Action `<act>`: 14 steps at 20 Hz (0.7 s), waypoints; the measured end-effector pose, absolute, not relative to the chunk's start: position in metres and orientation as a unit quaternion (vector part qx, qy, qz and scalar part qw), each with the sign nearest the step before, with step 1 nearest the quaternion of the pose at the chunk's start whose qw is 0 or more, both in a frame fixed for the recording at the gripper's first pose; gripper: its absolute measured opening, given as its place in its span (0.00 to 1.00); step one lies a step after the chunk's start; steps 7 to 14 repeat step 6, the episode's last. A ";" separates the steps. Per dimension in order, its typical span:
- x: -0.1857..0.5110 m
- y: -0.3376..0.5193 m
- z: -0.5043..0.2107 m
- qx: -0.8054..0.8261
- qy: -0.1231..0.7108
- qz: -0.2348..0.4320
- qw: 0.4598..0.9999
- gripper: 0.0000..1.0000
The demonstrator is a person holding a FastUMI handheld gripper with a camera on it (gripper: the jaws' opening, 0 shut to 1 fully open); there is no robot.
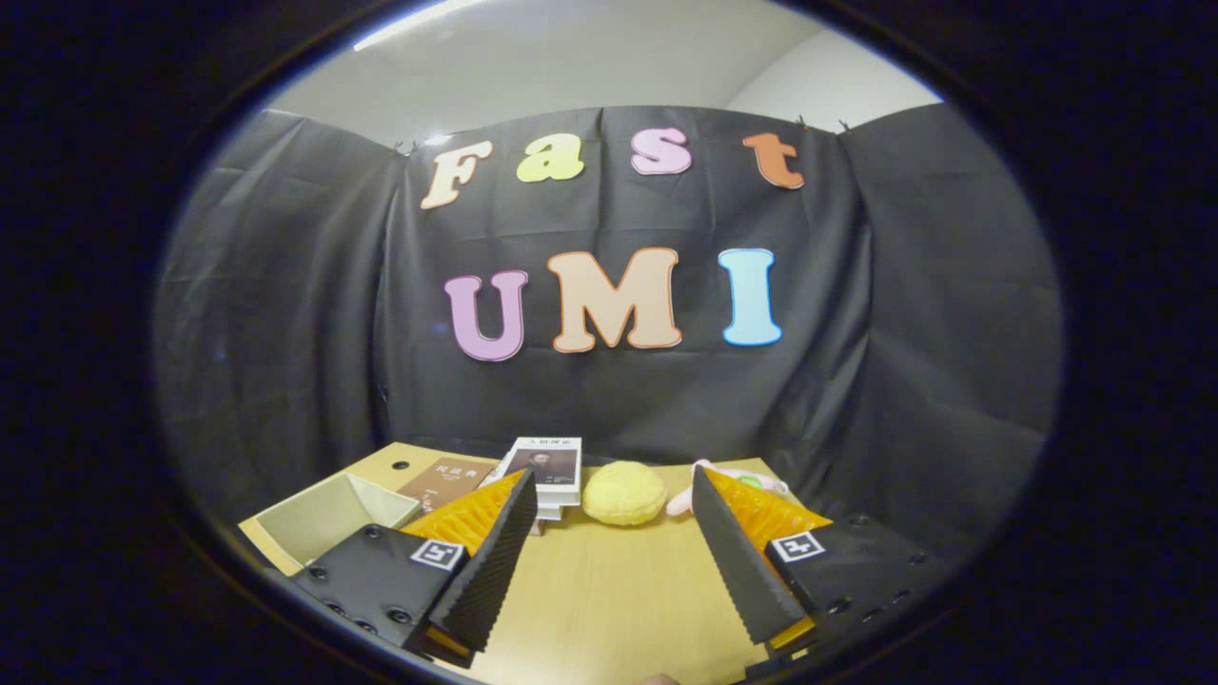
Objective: Open the storage box then place both shoes into the box .Put the left shoe in first, then the right shoe, with the right side of both shoes facing outward in a uniform manner.
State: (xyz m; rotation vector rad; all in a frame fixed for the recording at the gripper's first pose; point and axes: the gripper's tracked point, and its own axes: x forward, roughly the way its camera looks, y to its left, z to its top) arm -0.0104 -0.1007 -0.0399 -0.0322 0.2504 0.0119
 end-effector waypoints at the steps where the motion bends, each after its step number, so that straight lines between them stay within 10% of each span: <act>1: -0.012 -0.098 -0.037 -0.018 0.119 0.006 0.993 1.00; 14: -0.013 -0.088 -0.036 -0.020 0.112 0.003 0.994 1.00</act>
